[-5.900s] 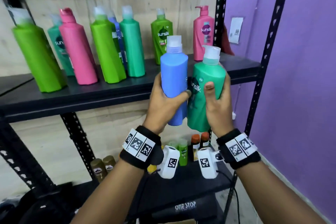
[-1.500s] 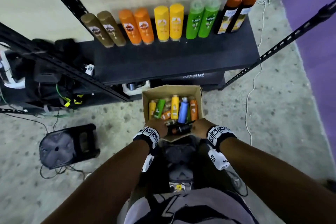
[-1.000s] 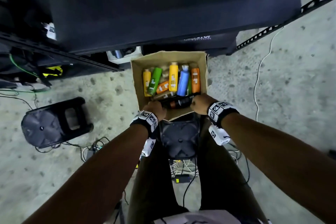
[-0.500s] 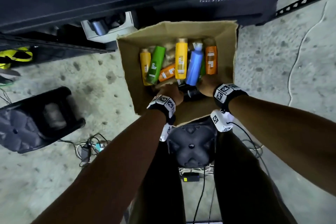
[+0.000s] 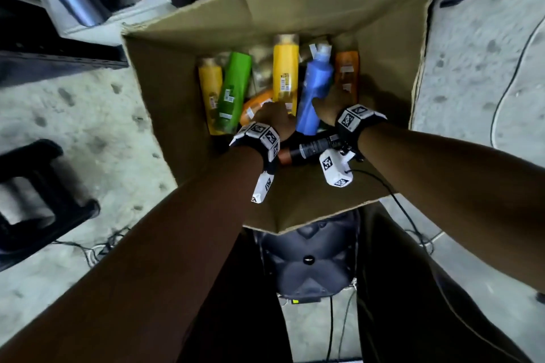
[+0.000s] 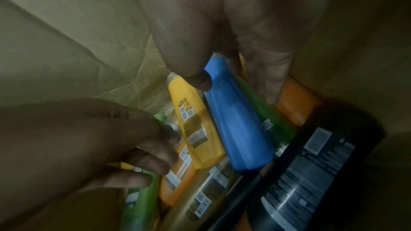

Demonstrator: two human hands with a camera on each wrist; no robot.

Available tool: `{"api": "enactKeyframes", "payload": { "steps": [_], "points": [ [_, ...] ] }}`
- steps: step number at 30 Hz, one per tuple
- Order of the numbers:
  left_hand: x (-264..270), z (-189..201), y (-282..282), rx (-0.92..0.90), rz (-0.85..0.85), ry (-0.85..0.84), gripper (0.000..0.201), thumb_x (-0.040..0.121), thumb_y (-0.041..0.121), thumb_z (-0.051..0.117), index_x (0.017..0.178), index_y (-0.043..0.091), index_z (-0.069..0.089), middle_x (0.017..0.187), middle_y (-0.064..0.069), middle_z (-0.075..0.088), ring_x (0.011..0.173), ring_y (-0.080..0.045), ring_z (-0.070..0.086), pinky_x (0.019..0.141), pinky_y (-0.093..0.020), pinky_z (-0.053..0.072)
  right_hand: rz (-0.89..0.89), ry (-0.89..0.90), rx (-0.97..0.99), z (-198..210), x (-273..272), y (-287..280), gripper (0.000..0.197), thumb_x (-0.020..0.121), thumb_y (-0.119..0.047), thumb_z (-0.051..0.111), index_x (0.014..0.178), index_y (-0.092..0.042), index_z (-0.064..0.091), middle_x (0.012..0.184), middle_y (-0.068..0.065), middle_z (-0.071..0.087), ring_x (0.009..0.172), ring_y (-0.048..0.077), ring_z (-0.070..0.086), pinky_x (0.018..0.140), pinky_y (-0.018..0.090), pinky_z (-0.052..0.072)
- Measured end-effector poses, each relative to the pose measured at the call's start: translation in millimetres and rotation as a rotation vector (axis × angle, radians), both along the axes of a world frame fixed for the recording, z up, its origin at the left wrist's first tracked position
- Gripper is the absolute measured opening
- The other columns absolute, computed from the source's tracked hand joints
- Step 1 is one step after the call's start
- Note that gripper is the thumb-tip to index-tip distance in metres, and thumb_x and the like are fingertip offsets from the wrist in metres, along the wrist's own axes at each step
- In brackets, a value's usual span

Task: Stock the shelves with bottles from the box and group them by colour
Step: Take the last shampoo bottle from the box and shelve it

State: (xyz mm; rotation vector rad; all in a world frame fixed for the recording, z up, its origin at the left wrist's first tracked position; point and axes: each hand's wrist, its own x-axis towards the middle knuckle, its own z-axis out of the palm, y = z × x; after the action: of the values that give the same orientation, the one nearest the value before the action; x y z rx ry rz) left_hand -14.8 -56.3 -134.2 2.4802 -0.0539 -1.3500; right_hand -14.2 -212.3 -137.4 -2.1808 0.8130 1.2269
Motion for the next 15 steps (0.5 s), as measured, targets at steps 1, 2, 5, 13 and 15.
{"api": "enactKeyframes", "payload": {
  "steps": [1,2,5,13,15],
  "points": [
    [1,-7,-3,-0.034,0.017,-0.004,0.039,0.095,0.03,0.056,0.125,0.006,0.064,0.127,-0.02,0.065,0.115,-0.037,0.064,0.085,-0.036,0.05,-0.039,-0.018,0.013,-6,2,0,0.052,0.1,-0.035,0.052,0.143,-0.006,0.048,0.145,0.018,0.053,0.131,0.035,0.052,0.106,0.036,0.042],
    [3,-14,-5,-0.063,0.047,-0.002,0.042,0.095,0.03,0.057,0.129,0.005,0.061,0.129,-0.019,0.064,0.118,-0.036,0.062,0.09,-0.037,0.051,-0.07,-0.037,0.024,-11,4,0,0.048,0.1,-0.031,0.051,0.142,-0.007,0.049,0.143,0.019,0.055,0.13,0.034,0.053,0.106,0.034,0.042],
    [6,-30,-19,-0.119,0.116,-0.001,0.05,0.096,0.031,0.061,0.137,0.004,0.051,0.134,-0.02,0.059,0.122,-0.036,0.058,0.095,-0.038,0.05,-0.199,-0.114,0.059,-26,0,-5,0.041,0.098,-0.014,0.053,0.138,-0.002,0.052,0.136,0.02,0.059,0.124,0.032,0.057,0.098,0.028,0.042],
    [5,-54,-46,-0.225,0.216,-0.011,0.065,0.094,0.033,0.068,0.145,0.003,0.042,0.139,-0.019,0.057,0.129,-0.034,0.054,0.103,-0.042,0.044,-0.691,-0.145,0.28,-44,-4,-21,0.023,0.104,-0.01,0.042,0.089,-0.016,0.058,0.095,0.011,0.058,0.083,0.024,0.057,0.079,0.039,0.051],
    [4,-60,-50,-0.214,0.269,0.05,0.074,0.094,0.036,0.068,0.149,0.0,0.034,0.145,-0.021,0.05,0.133,-0.034,0.05,0.106,-0.042,0.042,-0.833,-0.143,0.355,-40,-1,-19,0.024,0.106,-0.011,0.04,0.118,-0.004,0.059,0.105,0.017,0.066,0.073,0.021,0.061,0.067,0.033,0.05]
  ]
}}
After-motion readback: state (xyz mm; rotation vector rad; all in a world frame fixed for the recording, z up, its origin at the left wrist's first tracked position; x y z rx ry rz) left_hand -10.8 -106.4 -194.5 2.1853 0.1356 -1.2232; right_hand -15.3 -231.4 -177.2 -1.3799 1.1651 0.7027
